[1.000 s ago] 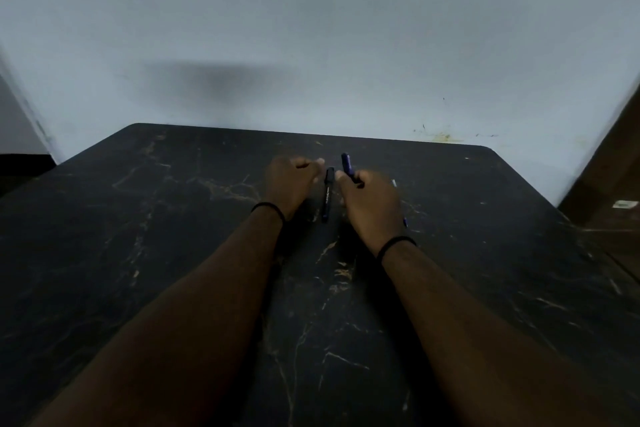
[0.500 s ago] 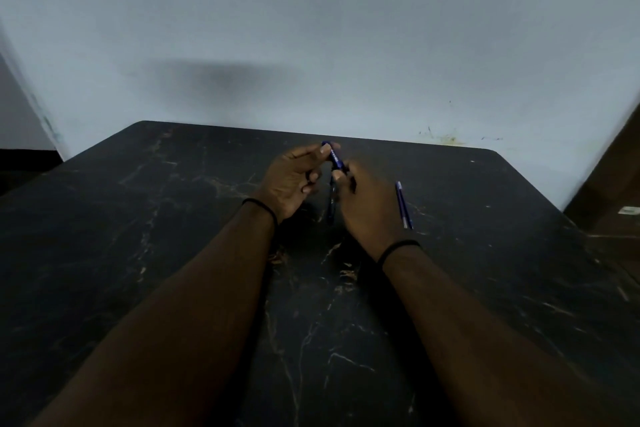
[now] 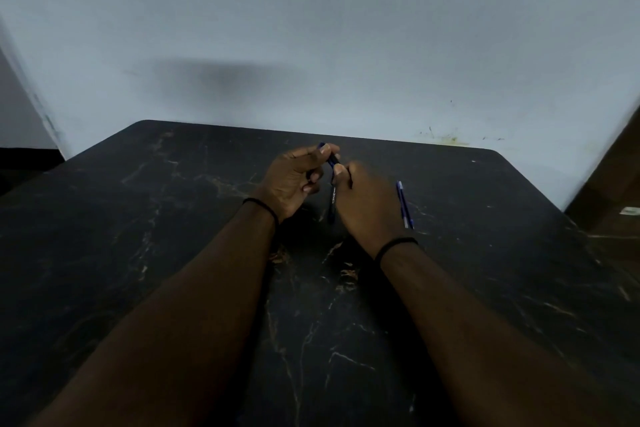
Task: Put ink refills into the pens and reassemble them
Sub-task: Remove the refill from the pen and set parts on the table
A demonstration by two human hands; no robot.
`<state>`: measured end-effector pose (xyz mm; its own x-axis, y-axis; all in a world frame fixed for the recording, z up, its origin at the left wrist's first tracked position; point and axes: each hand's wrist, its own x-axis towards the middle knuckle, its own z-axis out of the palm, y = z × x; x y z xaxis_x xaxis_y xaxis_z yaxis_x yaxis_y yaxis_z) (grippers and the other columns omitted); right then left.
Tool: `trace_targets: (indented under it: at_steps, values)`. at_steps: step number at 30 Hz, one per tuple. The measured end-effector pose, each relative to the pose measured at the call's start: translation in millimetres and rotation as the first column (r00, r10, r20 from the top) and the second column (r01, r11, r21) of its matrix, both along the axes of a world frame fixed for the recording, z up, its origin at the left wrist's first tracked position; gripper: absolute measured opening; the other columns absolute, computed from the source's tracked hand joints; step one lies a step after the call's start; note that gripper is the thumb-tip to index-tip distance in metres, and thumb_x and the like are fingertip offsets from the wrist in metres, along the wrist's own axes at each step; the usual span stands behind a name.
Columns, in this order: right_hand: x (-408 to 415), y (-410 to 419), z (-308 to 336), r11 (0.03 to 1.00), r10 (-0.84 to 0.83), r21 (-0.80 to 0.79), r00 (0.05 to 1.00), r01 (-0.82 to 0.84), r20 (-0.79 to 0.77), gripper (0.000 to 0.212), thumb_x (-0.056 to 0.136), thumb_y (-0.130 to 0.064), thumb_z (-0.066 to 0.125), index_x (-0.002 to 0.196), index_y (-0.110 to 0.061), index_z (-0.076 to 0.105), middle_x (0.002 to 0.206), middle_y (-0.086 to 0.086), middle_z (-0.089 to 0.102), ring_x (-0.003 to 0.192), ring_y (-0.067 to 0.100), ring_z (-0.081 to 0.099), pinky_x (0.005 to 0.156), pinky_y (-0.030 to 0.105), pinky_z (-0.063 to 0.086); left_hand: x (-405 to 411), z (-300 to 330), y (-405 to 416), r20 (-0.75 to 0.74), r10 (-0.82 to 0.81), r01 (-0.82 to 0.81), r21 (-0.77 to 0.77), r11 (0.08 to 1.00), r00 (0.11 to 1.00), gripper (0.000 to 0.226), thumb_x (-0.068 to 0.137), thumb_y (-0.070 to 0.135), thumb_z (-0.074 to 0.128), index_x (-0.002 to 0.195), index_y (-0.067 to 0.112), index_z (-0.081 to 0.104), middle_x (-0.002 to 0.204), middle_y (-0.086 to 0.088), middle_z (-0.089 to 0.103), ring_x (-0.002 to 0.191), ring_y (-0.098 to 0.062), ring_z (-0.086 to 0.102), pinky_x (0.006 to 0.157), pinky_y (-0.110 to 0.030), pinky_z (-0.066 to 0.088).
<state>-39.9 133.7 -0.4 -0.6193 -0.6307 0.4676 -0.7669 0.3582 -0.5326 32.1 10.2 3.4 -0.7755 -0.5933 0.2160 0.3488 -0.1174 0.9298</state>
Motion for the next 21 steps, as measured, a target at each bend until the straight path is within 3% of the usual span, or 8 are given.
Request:
trace_targets:
  at_steps: [6,13,16,17,19,21]
  values:
    - [1.7,-2.7,1.6,0.998,-0.058,0.024,0.998,0.058,-0.039,0.044,0.103,-0.05,0.035,0.067,-0.024,0.035,0.07,-0.003,0.048,0.07,0.025,0.05,0.063,0.034,0.033,-0.1,-1.7,-1.1,-0.02,-0.016,0.016,-0.009,1.0,1.0,0.019,0.098,0.01,0.052,0.093,0.009,0.07,0.085,0.002,0.071,0.053,-0.007,0.037,0.048,-0.023,0.02]
    - [4.5,2.2,1.3,0.999,-0.036,0.012,0.999,0.035,0.02,0.056,0.1,-0.062,0.033,0.065,-0.02,0.049,0.064,-0.002,0.054,0.063,0.019,0.055,0.057,0.033,0.035,0.6,-3.0,-10.0,-0.069,0.01,-0.01,0.009,1.0,0.998,0.023,0.097,0.013,0.054,0.09,0.014,0.075,0.084,0.001,0.07,0.052,-0.006,0.038,0.046,-0.022,0.022]
    - [5.1,6.5,0.7,0.997,-0.078,-0.016,0.997,0.078,0.0,0.055,0.1,-0.062,0.03,0.066,-0.022,0.047,0.067,-0.004,0.055,0.065,0.019,0.053,0.06,0.033,0.038,4.6,-0.8,-19.4,-0.067,0.179,-0.175,0.061,0.983,0.982,0.018,0.097,0.018,0.056,0.097,0.009,0.072,0.082,-0.001,0.068,0.049,-0.007,0.035,0.045,-0.022,0.023]
    - [4.3,8.1,0.6,0.997,-0.08,-0.024,0.997,0.08,0.004,0.054,0.099,-0.062,0.03,0.066,-0.022,0.045,0.068,-0.004,0.056,0.067,0.02,0.054,0.062,0.034,0.04,6.8,0.0,-23.1,0.002,0.306,-0.306,0.017,0.952,0.952,0.018,0.096,0.02,0.059,0.097,0.008,0.072,0.082,-0.003,0.066,0.049,-0.007,0.034,0.046,-0.023,0.028]
    - [1.9,10.4,-0.2,0.997,-0.072,-0.029,0.997,0.073,0.028,0.052,0.099,-0.062,0.031,0.067,-0.023,0.043,0.073,-0.003,0.059,0.072,0.022,0.056,0.066,0.034,0.043,12.1,-1.0,-31.5,0.172,0.593,-0.55,-0.243,0.799,0.786,0.021,0.093,0.026,0.064,0.088,0.009,0.075,0.077,-0.007,0.062,0.05,-0.008,0.041,0.055,-0.028,0.041]
    - [-0.3,11.1,-1.2,0.997,-0.076,-0.022,0.996,0.076,0.036,0.05,0.099,-0.062,0.032,0.07,-0.023,0.045,0.073,-0.004,0.058,0.073,0.021,0.055,0.066,0.033,0.04,18.5,-4.5,-39.0,0.23,0.766,-0.575,-0.541,0.614,0.601,0.03,0.091,0.032,0.064,0.071,0.012,0.073,0.071,-0.009,0.068,0.055,-0.016,0.055,0.064,-0.031,0.05]
